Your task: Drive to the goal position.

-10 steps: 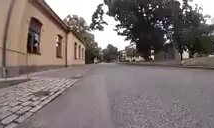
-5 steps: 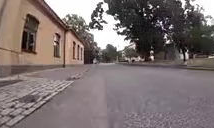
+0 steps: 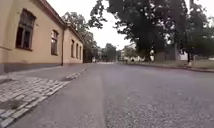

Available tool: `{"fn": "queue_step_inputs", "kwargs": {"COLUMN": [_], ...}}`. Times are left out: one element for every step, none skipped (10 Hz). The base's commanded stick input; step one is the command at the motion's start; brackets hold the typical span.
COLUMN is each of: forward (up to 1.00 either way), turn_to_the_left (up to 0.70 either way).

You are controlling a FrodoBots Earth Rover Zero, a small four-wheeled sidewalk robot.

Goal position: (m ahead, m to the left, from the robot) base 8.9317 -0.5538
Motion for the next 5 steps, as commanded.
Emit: {"fn": "queue_step_inputs", "kwargs": {"forward": [0.7,0.7,0.7,0.7,0.7], "turn_to_the_left": [0.04,0.04,0.04,0.04,0.04]}}
